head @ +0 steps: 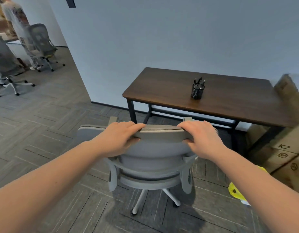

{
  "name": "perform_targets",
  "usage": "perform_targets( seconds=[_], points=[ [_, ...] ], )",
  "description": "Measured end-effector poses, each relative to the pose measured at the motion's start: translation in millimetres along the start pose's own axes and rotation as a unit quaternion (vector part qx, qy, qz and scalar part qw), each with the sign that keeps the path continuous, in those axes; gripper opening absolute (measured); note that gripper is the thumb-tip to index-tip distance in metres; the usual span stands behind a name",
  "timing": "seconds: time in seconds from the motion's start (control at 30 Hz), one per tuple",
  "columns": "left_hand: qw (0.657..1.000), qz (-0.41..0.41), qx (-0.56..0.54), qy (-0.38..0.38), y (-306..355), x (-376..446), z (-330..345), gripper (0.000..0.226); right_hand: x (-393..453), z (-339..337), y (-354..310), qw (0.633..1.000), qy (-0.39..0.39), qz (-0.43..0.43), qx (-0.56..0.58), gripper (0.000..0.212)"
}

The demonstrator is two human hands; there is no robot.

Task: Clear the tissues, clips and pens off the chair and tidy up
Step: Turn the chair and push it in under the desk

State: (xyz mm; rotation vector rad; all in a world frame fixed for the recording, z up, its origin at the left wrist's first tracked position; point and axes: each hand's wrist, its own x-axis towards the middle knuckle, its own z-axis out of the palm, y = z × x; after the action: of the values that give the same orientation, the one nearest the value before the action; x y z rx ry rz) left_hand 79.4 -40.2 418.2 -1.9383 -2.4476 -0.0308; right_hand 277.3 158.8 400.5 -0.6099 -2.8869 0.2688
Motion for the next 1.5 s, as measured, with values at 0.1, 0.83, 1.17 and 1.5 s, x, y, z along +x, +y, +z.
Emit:
perform_targets(
  seconds=[0.1, 0.83, 1.17, 1.5],
  points=[
    [0.996, 0.018, 0.068, 0.053, -12, 8, 5, 0.054, -9, -6, 21, 1.0, 0.005, 0.02, 0.017, 0.051],
    [0.984, 0.131, 0.048, 0.114, 59, 111, 11, 0.052, -59, -31, 111, 0.987, 0.043, 0.152, -0.001, 0.065],
    [0.987, 0.12, 0.018, 0.109, 61, 136, 12, 0.048, -50, -33, 128, 0.986, 0.048, 0.159, 0.0, 0.066],
    [0.99, 0.107, -0.011, 0.088, 73, 185, 18, 0.051, -37, -34, 163, 0.979, 0.059, 0.193, -0.015, 0.068]
  ],
)
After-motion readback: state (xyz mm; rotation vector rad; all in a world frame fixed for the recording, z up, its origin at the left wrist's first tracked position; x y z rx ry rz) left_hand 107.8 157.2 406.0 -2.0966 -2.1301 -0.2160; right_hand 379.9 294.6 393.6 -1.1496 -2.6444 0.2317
